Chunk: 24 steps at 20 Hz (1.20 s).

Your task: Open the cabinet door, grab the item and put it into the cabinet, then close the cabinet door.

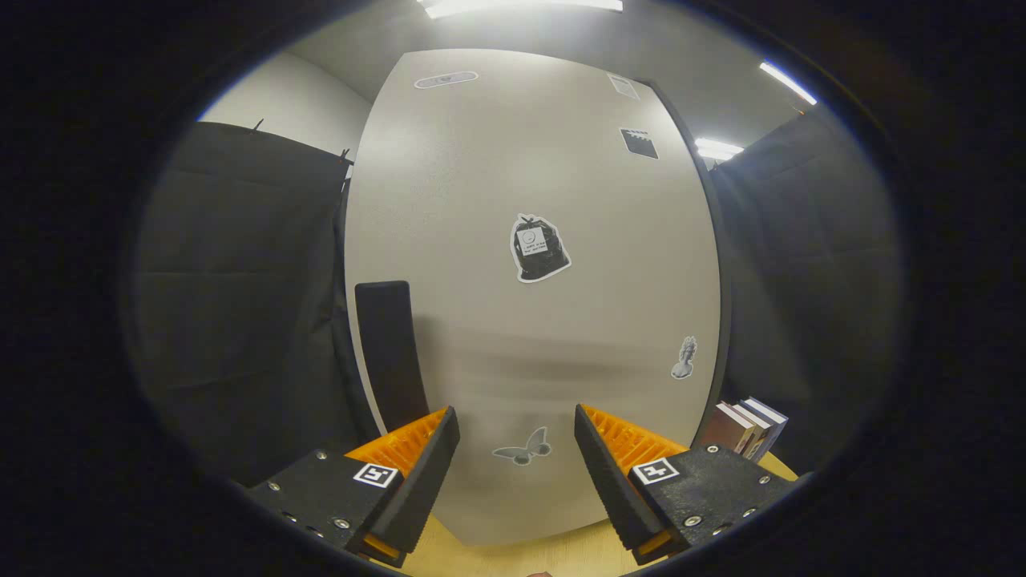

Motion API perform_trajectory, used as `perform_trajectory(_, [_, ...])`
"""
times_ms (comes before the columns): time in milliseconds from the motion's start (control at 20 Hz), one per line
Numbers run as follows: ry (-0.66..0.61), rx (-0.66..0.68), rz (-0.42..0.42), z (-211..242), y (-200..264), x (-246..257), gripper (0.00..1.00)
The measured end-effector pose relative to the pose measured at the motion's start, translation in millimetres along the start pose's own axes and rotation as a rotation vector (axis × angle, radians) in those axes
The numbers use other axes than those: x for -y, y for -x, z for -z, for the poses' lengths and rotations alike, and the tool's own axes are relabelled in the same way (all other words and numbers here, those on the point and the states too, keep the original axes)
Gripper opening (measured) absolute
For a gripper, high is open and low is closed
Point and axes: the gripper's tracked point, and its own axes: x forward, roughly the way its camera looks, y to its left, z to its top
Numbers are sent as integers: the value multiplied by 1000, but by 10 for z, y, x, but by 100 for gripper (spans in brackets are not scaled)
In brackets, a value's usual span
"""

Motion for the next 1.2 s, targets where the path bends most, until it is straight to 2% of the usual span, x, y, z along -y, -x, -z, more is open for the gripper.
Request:
perform_trajectory(300, [-4,15,-8,-65,159,-2,92])
perform_trajectory(850, [57,91,-2,-158,1393,36,93])
perform_trajectory(1050, [53,129,13,-95,1763,38,93])
perform_trajectory(1200, [49,110,15,92,1946,28,93])
